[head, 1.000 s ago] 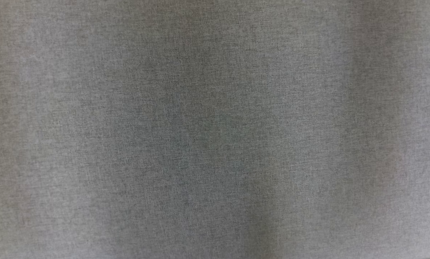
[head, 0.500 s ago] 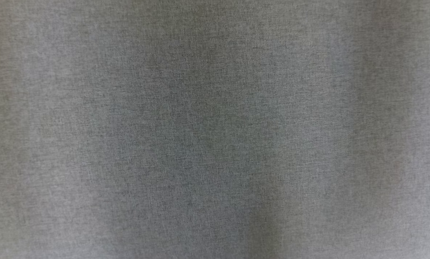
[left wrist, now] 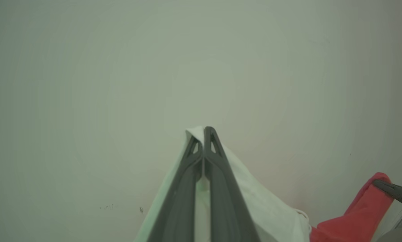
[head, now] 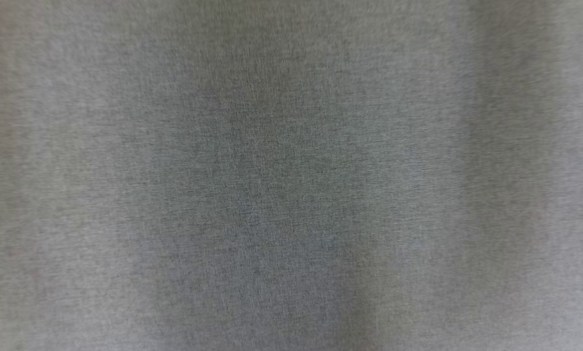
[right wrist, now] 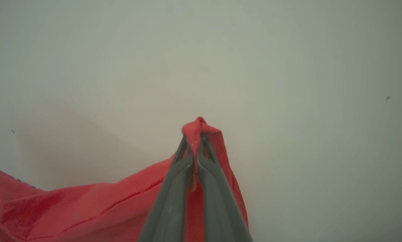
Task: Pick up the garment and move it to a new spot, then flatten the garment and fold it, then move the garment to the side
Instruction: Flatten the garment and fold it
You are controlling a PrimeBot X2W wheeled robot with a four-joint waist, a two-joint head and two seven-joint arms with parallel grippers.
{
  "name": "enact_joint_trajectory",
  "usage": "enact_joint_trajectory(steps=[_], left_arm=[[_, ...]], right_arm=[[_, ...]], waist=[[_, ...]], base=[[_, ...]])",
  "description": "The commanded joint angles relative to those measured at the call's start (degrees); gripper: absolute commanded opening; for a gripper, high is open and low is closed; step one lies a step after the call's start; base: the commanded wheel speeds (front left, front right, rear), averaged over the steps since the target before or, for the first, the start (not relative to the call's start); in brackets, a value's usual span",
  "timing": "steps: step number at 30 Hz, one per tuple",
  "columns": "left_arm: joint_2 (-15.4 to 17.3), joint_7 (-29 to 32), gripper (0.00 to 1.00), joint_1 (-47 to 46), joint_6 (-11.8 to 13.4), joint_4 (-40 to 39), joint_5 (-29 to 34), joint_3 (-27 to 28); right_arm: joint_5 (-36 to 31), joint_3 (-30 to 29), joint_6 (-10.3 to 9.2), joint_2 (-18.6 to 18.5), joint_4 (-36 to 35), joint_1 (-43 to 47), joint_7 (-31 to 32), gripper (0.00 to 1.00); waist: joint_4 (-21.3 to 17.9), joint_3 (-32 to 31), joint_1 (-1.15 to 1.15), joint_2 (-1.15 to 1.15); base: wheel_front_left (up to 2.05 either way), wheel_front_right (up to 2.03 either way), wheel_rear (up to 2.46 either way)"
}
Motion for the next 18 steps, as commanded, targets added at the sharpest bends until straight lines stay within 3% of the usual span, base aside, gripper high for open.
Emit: enact_joint_trajectory(steps=[1, 4, 7, 12, 13, 18], left_arm=[[0.7, -0.4, 0.0, 2.3, 0.2, -1.2, -0.7, 0.5], [3.0, -0.8, 0.0, 10.3, 1.2, -6.8, -1.7, 1.0], [5.8, -1.0, 0.0, 19.3, 4.2, -14.1, -2.5, 2.4], [11.1, -1.1, 0.0, 35.2, 11.0, -29.0, -4.1, 6.2], [12.5, -1.1, 0.0, 42.0, 13.7, -34.7, -4.6, 8.4], [13.5, -1.1, 0.0, 59.1, 19.1, -46.5, -3.7, 13.4]], right_arm=[[0.4, 0.6, -0.13, -0.3, -0.8, 2.0, -0.3, 0.0], [2.7, 2.3, -0.13, -0.9, -3.7, 8.9, -0.6, 0.0], [5.1, 3.7, -0.13, -2.0, -6.8, 15.7, -0.7, 0.0], [8.8, 5.2, -0.13, -4.1, -13.2, 27.4, -1.0, 0.0], [10.0, 5.7, -0.13, -5.0, -15.9, 32.3, -1.0, 0.0], [12.1, 5.2, -0.13, -6.7, -22.7, 44.3, -0.8, 0.0]], waist=[[0.0, -2.3, 0.0, 0.0], [-0.1, -4.7, 0.0, 0.0], [-0.2, -7.1, 0.0, 0.0], [-0.3, -10.9, 0.0, 0.0], [0.0, -12.1, 0.0, 0.0], [1.2, -15.1, 0.0, 0.0]], base=[[0.0, 0.0, 0.0], [0.0, 0.0, 0.0], [0.0, 0.0, 0.0], [0.0, 0.0, 0.0], [0.0, 0.0, 0.0], [0.0, 0.0, 0.0]])
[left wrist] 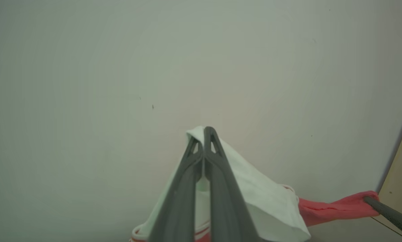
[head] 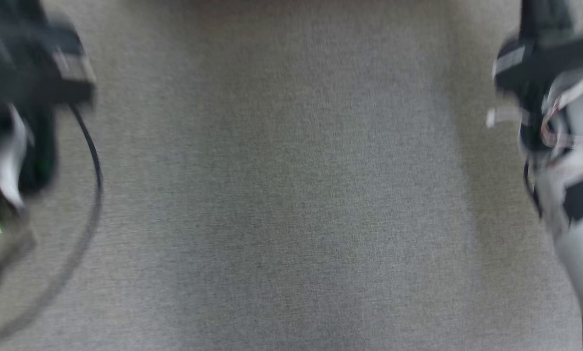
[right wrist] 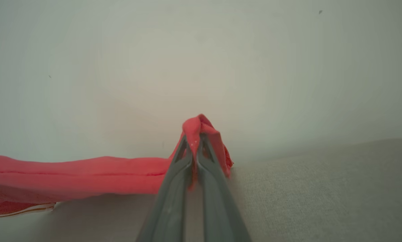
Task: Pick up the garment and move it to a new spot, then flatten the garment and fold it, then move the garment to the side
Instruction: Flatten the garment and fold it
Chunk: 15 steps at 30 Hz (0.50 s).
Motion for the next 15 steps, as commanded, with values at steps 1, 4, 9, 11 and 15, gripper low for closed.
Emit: enact_joint_trajectory(steps=[1, 4, 9, 11, 15], left_arm=[[-0.4, -0.2, 0.0, 3.4, 0.6, -1.4, 0.1, 1.5], [-2.8, -0.2, 0.0, 12.9, 1.5, -5.1, 0.8, 4.5], [-7.4, -0.2, 0.0, 26.5, 0.6, -8.0, 3.0, 7.6], [-8.4, -0.2, 0.0, 29.0, 0.3, -8.1, 3.2, 8.3], [-12.1, -0.2, 0.0, 37.8, -2.1, -6.7, 4.8, 9.5]], right_arm=[[0.4, -0.4, -0.13, -0.7, -1.2, 2.8, -0.1, 0.0], [0.4, -1.7, -0.13, -0.9, -4.6, 10.0, 0.0, 0.0], [-1.0, -4.0, -0.13, -0.1, -9.1, 20.4, 1.3, 0.0], [-1.2, -4.4, -0.13, 0.2, -9.9, 22.4, 2.0, 0.0], [-2.1, -7.5, -0.13, 1.2, -12.5, 29.1, 3.3, 0.0]], waist=[[1.3, -2.7, 0.02, 0.01], [2.2, -4.5, 0.02, 0.01], [3.3, -6.7, 0.02, 0.01], [3.3, -7.1, 0.02, 0.01], [3.9, -8.8, 0.02, 0.01]], base=[[0.0, 0.0, 0.0], [0.0, 0.0, 0.0], [0.0, 0.0, 0.0], [0.0, 0.0, 0.0], [0.0, 0.0, 0.0]])
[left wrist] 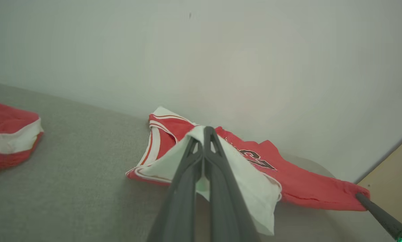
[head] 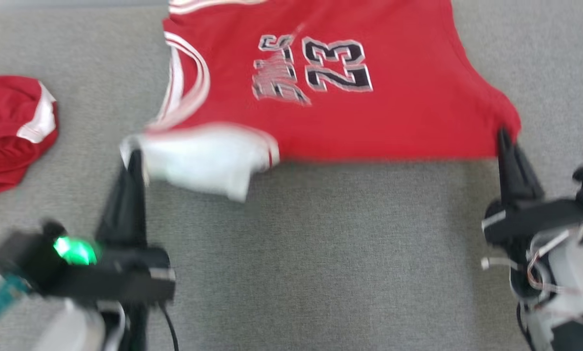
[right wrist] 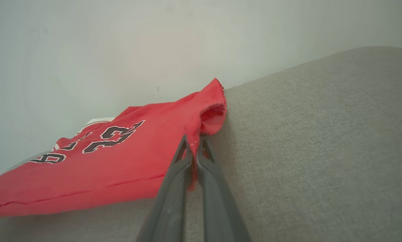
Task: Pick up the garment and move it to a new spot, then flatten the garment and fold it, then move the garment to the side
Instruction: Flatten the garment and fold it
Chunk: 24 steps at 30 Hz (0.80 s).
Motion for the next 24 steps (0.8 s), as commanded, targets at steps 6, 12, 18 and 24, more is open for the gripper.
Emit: enact_joint_trajectory(steps=[6, 12, 18, 24], left_arm=[[-4.5, -0.2, 0.0, 11.5, -3.5, 3.3, 2.4, 2.8], [-8.2, -0.2, 0.0, 19.0, -6.6, 6.6, 4.0, 3.0], [-11.2, -0.2, 0.0, 24.8, -7.8, 8.2, 5.1, 3.8], [-12.3, -0.2, 0.0, 28.4, -8.8, 10.3, 5.6, 5.0]], right_arm=[[-2.3, -4.9, -0.13, 2.2, -3.2, 9.7, 2.8, 0.0], [-5.7, -9.0, -0.14, 4.6, -5.9, 17.9, 5.9, 0.0], [-9.7, -13.0, -0.13, 7.0, -9.7, 24.3, 10.1, 0.0], [-12.5, -16.5, -0.14, 8.6, -12.6, 30.1, 13.4, 0.0]], waist=[[1.4, -4.1, 0.02, 0.01], [1.9, -7.6, 0.02, 0.01], [2.4, -10.1, 0.02, 0.01], [3.0, -12.0, 0.02, 0.01]], base=[[0.0, 0.0, 0.0], [0.0, 0.0, 0.0], [0.0, 0.0, 0.0], [0.0, 0.0, 0.0]])
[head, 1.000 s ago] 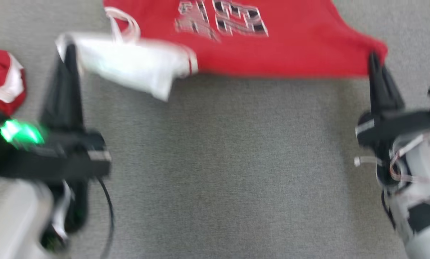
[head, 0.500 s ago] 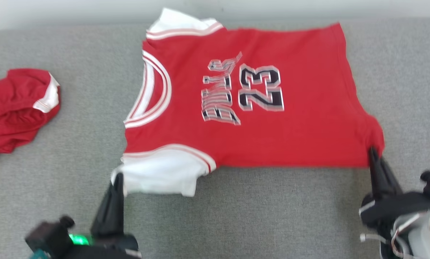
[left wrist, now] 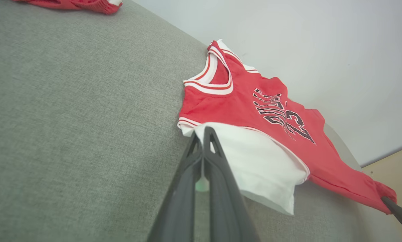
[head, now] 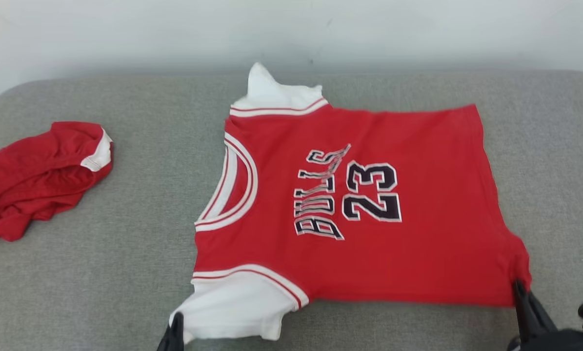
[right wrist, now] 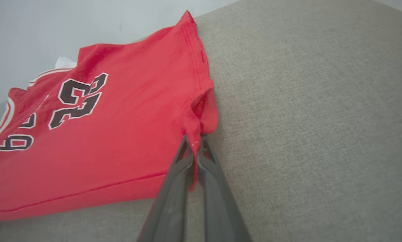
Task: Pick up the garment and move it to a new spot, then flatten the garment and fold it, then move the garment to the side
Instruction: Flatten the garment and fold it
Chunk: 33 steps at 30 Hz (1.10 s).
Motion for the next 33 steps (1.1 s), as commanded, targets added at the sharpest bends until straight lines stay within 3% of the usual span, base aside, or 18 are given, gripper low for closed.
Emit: enact_joint_trajectory(steps=[1, 7, 16, 23, 33], left_arm=[[-0.1, -0.2, 0.0, 1.0, -0.5, 0.7, 0.6, 0.1], [0.1, 0.2, 0.0, 1.5, -1.8, 2.9, 0.8, -1.4], [1.0, 1.1, 0.0, -3.0, -3.0, 2.5, 2.8, -3.0], [2.8, 4.3, 0.0, -11.4, -3.9, 2.2, 4.7, -3.8], [4.6, 8.3, 0.0, -27.8, -6.4, 10.0, 4.6, -3.2]], right_arm=[[-1.5, -0.8, -0.14, 0.1, -0.4, 2.1, 0.9, 0.0], [-2.7, -3.1, -0.14, 2.2, -2.2, 6.2, 4.2, 0.0], [-2.5, -2.4, -0.14, 3.4, -3.5, 4.1, 5.9, 0.0], [-0.1, -0.7, -0.14, 3.3, -2.7, -1.3, 8.8, 0.0], [2.2, 1.8, -0.14, 2.8, 3.6, -14.1, 11.1, 0.0]], waist=[[0.7, -1.1, 0.01, 0.01], [0.5, -1.9, 0.01, 0.01], [-1.3, -1.2, 0.01, 0.01], [-3.1, 0.6, 0.01, 0.01], [-6.0, 5.5, 0.01, 0.01]], base=[[0.0, 0.0, 0.0], [0.0, 0.0, 0.0], [0.0, 0.0, 0.0], [0.0, 0.0, 0.0], [0.0, 0.0, 0.0]])
